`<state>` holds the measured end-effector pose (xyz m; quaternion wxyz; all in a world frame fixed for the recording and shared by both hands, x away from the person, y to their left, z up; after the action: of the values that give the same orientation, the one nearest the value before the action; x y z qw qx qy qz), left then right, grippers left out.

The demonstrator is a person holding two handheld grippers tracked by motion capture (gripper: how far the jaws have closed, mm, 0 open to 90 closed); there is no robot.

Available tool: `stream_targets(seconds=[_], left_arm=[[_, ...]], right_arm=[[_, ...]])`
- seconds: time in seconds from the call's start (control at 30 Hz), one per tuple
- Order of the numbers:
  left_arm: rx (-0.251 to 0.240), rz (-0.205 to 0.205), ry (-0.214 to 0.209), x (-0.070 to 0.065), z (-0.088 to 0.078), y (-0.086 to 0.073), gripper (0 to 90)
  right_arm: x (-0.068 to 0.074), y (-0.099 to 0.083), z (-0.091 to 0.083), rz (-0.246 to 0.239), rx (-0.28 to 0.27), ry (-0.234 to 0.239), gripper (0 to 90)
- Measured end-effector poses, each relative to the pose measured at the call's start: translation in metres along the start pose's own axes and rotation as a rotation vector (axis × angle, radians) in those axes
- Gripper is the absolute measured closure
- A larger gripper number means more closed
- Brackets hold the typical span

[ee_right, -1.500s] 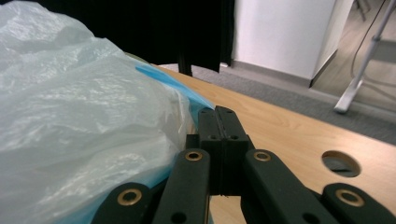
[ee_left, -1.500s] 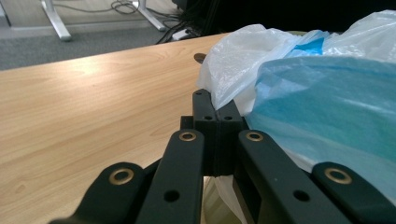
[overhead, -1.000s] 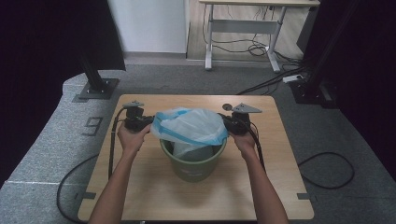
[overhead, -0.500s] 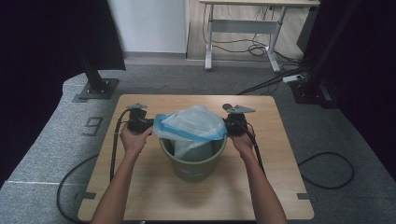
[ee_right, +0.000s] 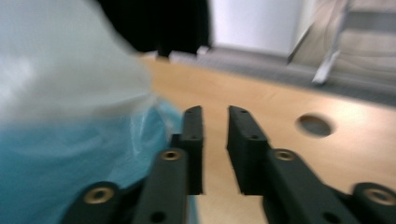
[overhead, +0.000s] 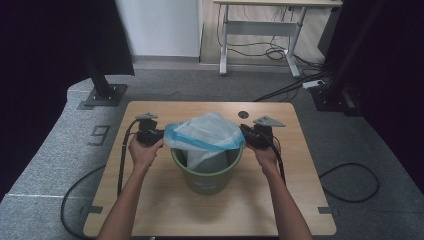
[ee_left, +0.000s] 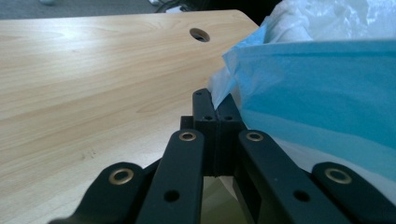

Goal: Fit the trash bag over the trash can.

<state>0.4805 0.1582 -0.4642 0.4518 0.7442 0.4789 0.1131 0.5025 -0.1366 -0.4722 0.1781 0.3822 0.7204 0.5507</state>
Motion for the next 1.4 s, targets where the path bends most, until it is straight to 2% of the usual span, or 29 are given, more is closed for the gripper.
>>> stream_targets(seconds=[0.13, 0.17, 0.23, 0.3, 0.33, 0.37, 0.4, 0.47, 0.57, 0.7, 0.87, 1.03, 1.13, 1.4], left_arm=[[-0.019, 0.002, -0.010, 0.001, -0.005, 0.002, 90.0], [-0.021, 0.004, -0.011, 0.001, -0.006, 0.002, 90.0], [-0.026, 0.013, -0.010, 0.002, -0.008, 0.003, 90.0], [-0.024, 0.019, -0.007, 0.002, -0.008, 0.002, 90.0], [-0.023, 0.020, -0.007, 0.003, -0.008, 0.002, 90.0], [-0.021, 0.019, -0.007, 0.004, -0.008, 0.002, 90.0], [-0.021, 0.018, -0.008, 0.004, -0.009, 0.002, 90.0], [-0.019, 0.019, -0.010, 0.003, -0.009, 0.002, 90.0], [-0.016, 0.024, -0.008, 0.001, -0.009, 0.002, 90.0], [-0.013, 0.025, -0.010, -0.002, -0.010, 0.002, 90.0], [-0.020, 0.022, -0.020, -0.004, -0.012, 0.004, 90.0], [-0.019, 0.029, -0.023, -0.006, -0.012, 0.004, 90.0], [-0.019, 0.027, -0.025, -0.007, -0.012, 0.004, 90.0], [-0.015, 0.030, -0.031, -0.010, -0.011, 0.004, 90.0]], right_arm=[[-0.015, 0.012, -0.021, 0.046, -0.077, -0.043, 66.4], [-0.018, 0.015, -0.027, 0.056, -0.094, -0.035, 66.0], [-0.017, 0.018, -0.036, 0.042, -0.105, -0.014, 64.7], [-0.009, 0.023, -0.049, -0.012, -0.115, 0.013, 62.4], [-0.006, 0.025, -0.054, -0.024, -0.127, 0.027, 61.4], [0.003, 0.029, -0.062, -0.035, -0.146, 0.069, 60.2], [0.008, 0.031, -0.067, -0.044, -0.152, 0.091, 59.6], [0.024, 0.033, -0.079, -0.081, -0.146, 0.156, 58.6], [0.044, 0.034, -0.089, -0.110, -0.129, 0.223, 56.6], [0.072, 0.031, -0.093, -0.148, -0.097, 0.304, 53.3], [0.095, 0.025, -0.089, -0.193, -0.057, 0.339, 48.5], [0.107, 0.024, -0.083, -0.218, -0.028, 0.369, 48.4], [0.110, 0.023, -0.078, -0.236, -0.009, 0.368, 48.4], [0.116, 0.021, -0.067, -0.236, 0.025, 0.370, 48.9]])
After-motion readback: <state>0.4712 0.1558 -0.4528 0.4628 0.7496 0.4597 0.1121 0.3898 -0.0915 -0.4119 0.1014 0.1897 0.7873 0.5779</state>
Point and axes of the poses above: each handheld gripper's, and its own axes: z roughly forward along the jaws, y roughly out of its top, x roughly to its left, the point moved 8 cm from there along z, roughly forward along the jaws, and after that the axes turned 9 degrees about y, right-handed, at the moved point
